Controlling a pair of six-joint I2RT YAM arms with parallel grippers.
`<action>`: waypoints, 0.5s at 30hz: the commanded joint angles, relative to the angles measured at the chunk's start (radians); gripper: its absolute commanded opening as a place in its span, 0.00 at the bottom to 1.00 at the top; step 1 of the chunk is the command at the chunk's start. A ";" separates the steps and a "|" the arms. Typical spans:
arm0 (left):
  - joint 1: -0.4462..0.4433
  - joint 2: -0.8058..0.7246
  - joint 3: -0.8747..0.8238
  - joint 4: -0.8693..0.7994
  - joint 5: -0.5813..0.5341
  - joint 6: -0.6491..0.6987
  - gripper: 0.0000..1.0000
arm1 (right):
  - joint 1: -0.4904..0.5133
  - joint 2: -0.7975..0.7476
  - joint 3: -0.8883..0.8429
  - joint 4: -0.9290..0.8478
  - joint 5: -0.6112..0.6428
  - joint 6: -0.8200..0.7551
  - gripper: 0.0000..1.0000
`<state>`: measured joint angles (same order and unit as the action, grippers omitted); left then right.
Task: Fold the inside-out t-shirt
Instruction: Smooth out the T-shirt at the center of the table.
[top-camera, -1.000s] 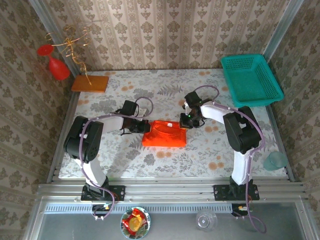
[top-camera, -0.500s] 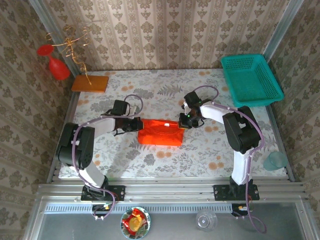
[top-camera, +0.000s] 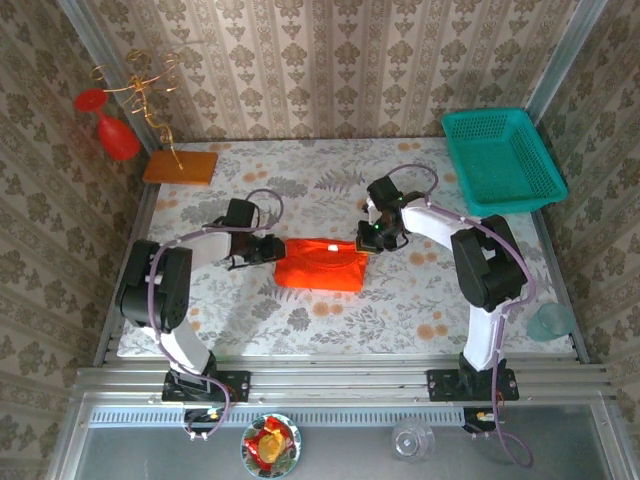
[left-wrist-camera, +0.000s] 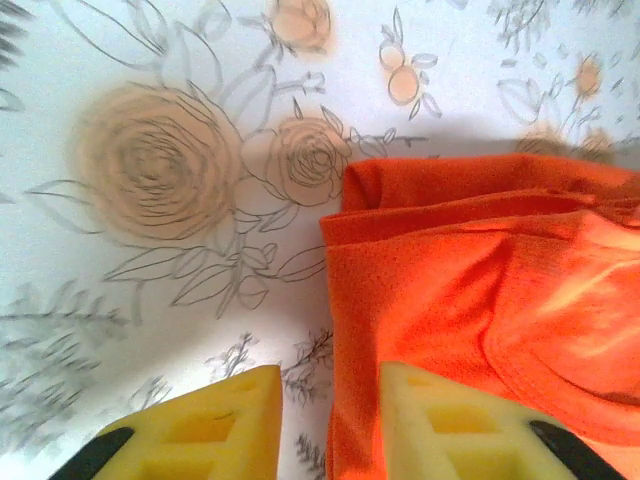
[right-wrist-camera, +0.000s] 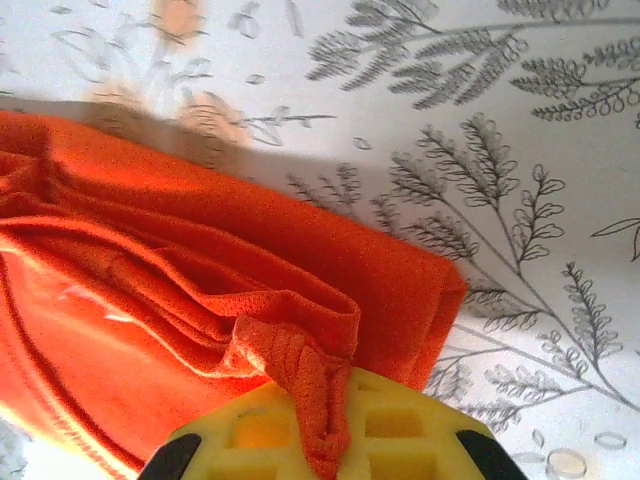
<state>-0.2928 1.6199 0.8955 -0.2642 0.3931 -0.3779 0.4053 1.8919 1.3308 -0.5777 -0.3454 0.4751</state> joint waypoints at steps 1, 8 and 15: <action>0.012 -0.108 0.041 -0.098 -0.049 -0.001 0.34 | 0.006 -0.021 0.025 -0.053 0.003 0.010 0.00; -0.037 -0.119 0.044 -0.150 0.063 -0.038 0.17 | 0.007 -0.006 0.053 -0.056 -0.003 0.010 0.00; -0.149 0.018 -0.022 -0.013 0.187 -0.073 0.00 | 0.006 0.027 0.087 -0.048 -0.021 0.011 0.00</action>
<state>-0.4259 1.5875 0.9001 -0.3088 0.4999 -0.4339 0.4068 1.8919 1.3853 -0.6075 -0.3477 0.4755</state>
